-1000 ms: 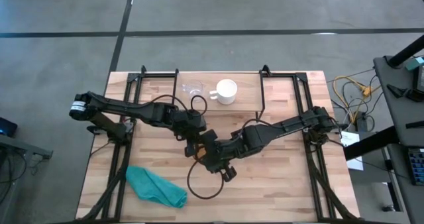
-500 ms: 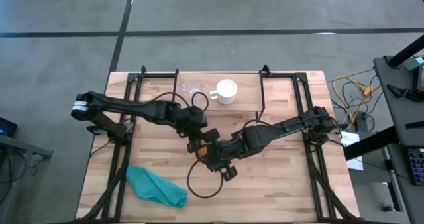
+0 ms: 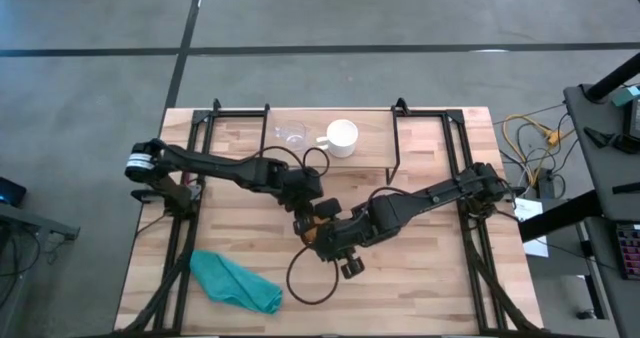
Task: Stack small to large cups/mugs on shelf
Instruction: Put the brown glass on the shelf
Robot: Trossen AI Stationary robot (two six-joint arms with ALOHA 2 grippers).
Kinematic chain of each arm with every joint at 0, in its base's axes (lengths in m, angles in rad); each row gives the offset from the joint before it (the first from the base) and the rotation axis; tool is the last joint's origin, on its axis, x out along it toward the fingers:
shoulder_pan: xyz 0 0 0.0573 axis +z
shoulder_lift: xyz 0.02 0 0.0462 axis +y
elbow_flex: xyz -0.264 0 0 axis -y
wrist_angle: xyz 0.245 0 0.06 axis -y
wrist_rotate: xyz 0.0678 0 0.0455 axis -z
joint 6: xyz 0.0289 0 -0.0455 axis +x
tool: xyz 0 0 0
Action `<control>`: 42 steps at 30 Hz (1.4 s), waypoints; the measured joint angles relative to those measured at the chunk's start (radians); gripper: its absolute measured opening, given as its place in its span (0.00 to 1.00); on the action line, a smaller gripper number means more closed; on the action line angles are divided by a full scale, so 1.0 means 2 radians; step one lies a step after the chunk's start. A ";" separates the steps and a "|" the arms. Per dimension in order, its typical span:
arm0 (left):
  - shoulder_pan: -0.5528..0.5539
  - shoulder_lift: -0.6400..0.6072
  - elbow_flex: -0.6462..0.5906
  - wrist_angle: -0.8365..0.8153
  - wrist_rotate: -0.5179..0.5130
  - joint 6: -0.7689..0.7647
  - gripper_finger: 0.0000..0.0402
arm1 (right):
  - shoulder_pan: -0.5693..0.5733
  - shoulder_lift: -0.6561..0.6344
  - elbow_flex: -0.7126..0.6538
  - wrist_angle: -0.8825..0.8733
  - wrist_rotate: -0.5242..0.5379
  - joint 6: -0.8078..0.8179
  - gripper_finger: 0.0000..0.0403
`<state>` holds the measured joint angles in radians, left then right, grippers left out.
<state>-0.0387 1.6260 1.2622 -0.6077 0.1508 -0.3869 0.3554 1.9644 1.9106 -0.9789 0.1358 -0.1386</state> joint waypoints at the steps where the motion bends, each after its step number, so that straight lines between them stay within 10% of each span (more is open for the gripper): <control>1: 0.000 0.005 0.000 0.000 0.005 0.000 0.02 | 0.000 0.000 0.000 -0.001 0.000 0.003 0.28; 31: 0.001 0.044 0.004 0.032 0.016 -0.031 0.02 | 0.000 -0.001 0.001 -0.008 0.011 0.004 0.33; 42: 0.003 0.051 0.004 0.040 0.025 -0.041 0.15 | 0.000 -0.001 0.001 -0.010 0.008 0.011 0.34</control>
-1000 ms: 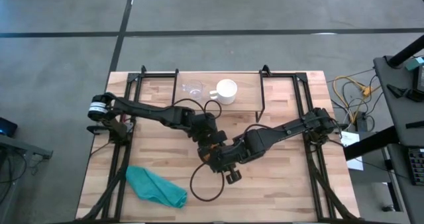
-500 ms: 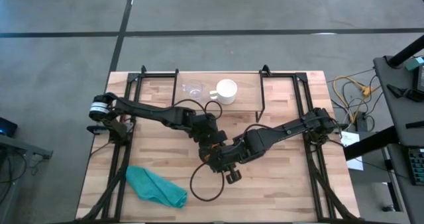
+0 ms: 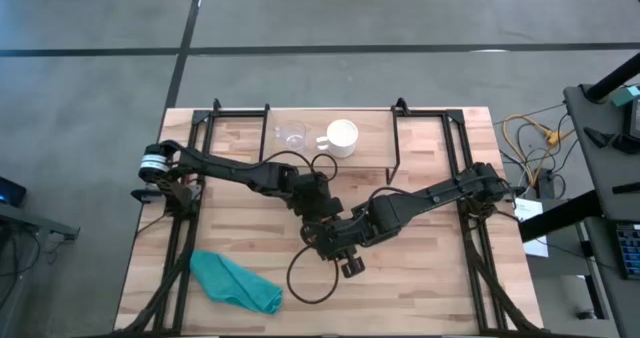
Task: Stack small to large cups/mugs on shelf
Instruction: Put the brown glass on the shelf
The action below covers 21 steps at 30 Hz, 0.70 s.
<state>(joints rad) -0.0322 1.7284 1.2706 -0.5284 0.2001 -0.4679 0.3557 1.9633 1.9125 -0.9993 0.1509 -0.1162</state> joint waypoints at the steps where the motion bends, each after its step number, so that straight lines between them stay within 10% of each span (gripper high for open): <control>1: 0.000 0.000 0.001 0.000 0.000 0.000 0.16 | 0.000 0.000 0.000 0.000 0.000 0.000 0.34; 21: 0.000 -0.007 0.049 -0.016 0.012 -0.012 0.19 | 0.018 -0.006 0.027 -0.073 -0.024 0.123 0.33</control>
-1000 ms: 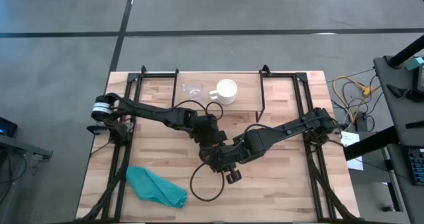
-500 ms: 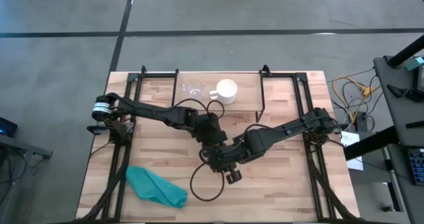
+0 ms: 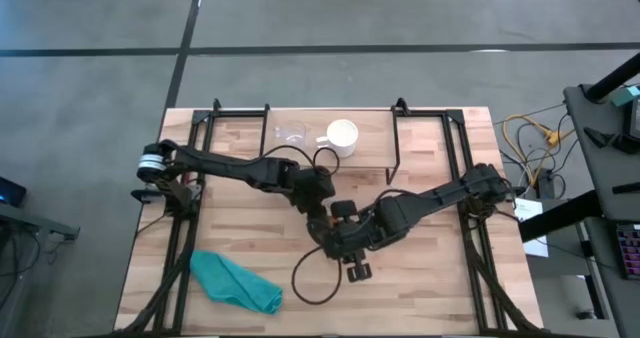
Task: Stack small to large cups/mugs on shelf
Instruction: Put the brown glass on the shelf
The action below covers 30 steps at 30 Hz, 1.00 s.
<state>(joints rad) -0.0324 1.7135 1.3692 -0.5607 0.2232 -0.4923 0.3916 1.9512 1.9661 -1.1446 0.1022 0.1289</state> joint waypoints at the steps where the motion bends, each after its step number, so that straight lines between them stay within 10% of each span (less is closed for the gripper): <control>1: 0.001 -0.004 0.004 0.000 0.008 0.000 0.19 | 0.004 0.000 0.003 -0.002 -0.004 0.008 0.32; 11: 0.003 -0.077 0.063 -0.090 0.017 0.004 0.19 | 0.027 -0.002 0.028 -0.043 0.015 0.066 0.31; 30: 0.003 -0.333 0.071 -0.091 -0.053 0.030 0.19 | -0.005 -0.001 -0.091 0.078 0.015 -0.150 0.31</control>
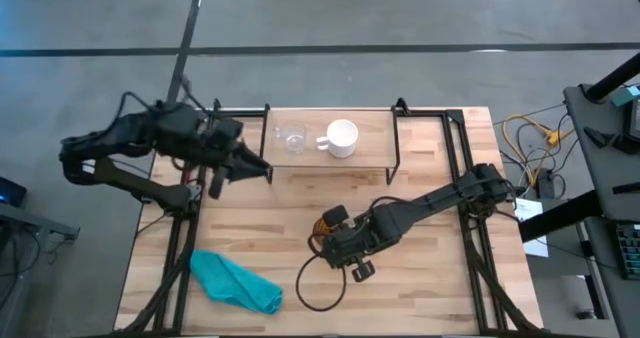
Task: Stack small to large cups/mugs on shelf
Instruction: Put the brown glass on the shelf
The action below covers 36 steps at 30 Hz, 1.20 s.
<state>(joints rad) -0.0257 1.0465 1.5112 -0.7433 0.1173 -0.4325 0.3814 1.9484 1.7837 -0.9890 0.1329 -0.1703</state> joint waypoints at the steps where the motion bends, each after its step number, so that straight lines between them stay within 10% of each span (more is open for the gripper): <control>1: 0.000 -0.005 0.000 0.000 -0.007 0.001 0.19 | -0.001 0.000 -0.006 -0.001 0.000 -0.002 0.31; 36: 0.000 0.010 -0.006 0.001 -0.028 0.041 0.19 | -0.021 0.001 -0.095 0.068 0.026 -0.033 0.23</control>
<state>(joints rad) -0.0254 1.0663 1.4986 -0.7414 0.0616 -0.3509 0.3395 1.9495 1.5944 -0.8522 0.1853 -0.2367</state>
